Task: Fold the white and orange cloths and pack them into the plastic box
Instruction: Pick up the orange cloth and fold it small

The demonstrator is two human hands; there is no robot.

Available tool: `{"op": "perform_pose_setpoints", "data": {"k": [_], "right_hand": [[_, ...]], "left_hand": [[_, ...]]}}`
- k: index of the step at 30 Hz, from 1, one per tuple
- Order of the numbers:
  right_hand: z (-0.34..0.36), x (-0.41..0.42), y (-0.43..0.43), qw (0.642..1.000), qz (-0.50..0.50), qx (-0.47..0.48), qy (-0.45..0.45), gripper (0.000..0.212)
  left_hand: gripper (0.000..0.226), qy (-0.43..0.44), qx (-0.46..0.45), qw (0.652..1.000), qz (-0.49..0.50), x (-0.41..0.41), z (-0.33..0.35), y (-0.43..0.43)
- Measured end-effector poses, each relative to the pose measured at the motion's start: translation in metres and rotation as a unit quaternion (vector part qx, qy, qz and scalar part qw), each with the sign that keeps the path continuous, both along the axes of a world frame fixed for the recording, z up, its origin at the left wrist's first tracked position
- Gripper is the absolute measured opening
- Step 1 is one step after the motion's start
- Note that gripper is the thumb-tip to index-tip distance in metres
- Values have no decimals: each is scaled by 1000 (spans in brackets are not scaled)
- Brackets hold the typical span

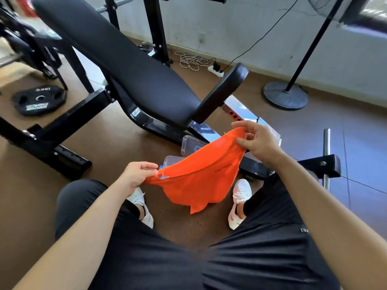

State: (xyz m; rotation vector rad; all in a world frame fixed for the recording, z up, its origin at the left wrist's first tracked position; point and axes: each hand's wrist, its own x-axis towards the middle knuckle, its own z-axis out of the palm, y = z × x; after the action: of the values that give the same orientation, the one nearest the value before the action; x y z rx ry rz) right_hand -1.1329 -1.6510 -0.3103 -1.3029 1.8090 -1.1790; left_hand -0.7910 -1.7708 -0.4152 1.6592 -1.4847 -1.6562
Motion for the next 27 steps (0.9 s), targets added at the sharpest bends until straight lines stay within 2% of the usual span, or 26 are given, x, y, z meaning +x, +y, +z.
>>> {"op": "perform_pose_setpoints", "data": {"k": [2,6,9,12,16,19,21,24,27], "right_hand": [[-9,-2,2,1000,-14,-9,7,39],[-18,-2,3,998,-41,-38,-36,35],[-25,-4,1,997,-48,-45,-36,36],[-38,-12,1,997,-55,-41,23,38],[-67,-24,13,995,-58,7,84,38],[-84,-28,23,988,-65,36,133,33],[-86,-30,25,987,-63,38,144,26],[-84,-31,24,987,-60,34,145,14],[-81,-29,22,990,-68,26,117,3]], "left_hand": [[24,-62,27,996,-54,2,-2,5],[23,-69,118,978,-160,5,-4,12],[23,-42,111,982,-150,1,-1,13],[21,16,83,991,-103,-1,3,10],[30,96,-7,995,19,1,5,5],[36,41,-135,989,36,4,2,3],[25,-16,-215,976,16,5,2,3],[11,-45,-279,959,39,0,11,6],[15,-38,-328,942,68,-5,21,6]]}}
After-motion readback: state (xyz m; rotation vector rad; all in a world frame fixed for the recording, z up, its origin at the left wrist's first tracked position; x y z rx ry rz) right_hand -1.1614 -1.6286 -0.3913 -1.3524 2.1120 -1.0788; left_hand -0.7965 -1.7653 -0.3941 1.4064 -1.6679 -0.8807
